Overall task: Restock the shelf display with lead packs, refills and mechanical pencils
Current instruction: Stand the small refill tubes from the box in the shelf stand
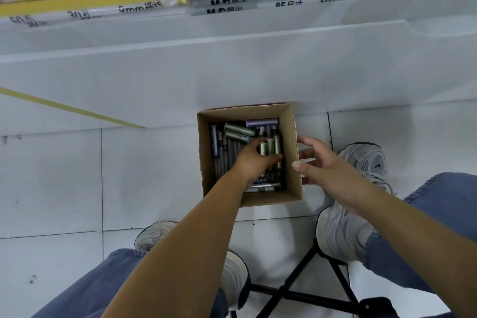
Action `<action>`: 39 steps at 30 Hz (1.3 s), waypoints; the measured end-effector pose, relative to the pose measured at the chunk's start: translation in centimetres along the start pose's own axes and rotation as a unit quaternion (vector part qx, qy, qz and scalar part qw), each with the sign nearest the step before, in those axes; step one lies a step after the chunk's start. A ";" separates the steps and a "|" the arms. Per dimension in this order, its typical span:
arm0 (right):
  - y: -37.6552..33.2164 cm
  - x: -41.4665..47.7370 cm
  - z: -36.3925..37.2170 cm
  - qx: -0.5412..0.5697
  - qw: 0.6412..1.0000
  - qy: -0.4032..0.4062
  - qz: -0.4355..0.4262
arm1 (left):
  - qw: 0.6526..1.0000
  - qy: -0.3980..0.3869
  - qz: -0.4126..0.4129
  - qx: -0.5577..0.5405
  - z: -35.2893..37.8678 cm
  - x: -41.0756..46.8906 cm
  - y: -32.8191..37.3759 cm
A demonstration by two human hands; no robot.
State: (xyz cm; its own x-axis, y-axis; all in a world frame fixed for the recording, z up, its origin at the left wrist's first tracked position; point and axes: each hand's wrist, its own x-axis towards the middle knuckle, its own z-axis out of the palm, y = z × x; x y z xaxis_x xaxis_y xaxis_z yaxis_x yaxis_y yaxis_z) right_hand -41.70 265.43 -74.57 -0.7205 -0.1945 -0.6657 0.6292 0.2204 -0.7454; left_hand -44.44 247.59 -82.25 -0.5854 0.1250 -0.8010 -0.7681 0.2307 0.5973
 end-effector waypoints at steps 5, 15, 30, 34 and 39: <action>0.0 0.0 0.0 0.005 1.000 -0.003 -0.002 | 1.000 -0.009 -0.002 -0.010 -0.1 0.0 -0.2; -0.3 -0.1 -0.1 0.005 1.000 -0.002 0.008 | 0.998 -0.042 -0.008 -0.047 0.0 -0.2 0.5; -8.1 -1.4 3.4 -0.278 0.921 0.124 -0.243 | 0.979 -0.053 0.140 -0.137 -4.9 -9.5 6.1; -12.8 -3.6 5.0 -0.113 0.958 0.093 -0.246 | 0.969 -0.034 0.230 -0.082 -6.8 -15.8 10.1; -19.4 -9.3 5.4 0.012 0.953 0.015 -0.301 | 0.950 0.023 0.309 -0.050 -8.7 -24.2 14.2</action>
State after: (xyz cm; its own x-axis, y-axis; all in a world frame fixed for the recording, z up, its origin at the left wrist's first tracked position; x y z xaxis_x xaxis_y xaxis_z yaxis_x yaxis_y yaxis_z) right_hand -45.62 257.79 -54.17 -0.9610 -0.2510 -0.1163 0.1057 0.0554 -0.9929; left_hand -43.39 239.43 -54.05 -0.9410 0.1641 -0.2960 -0.2945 0.0340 0.9550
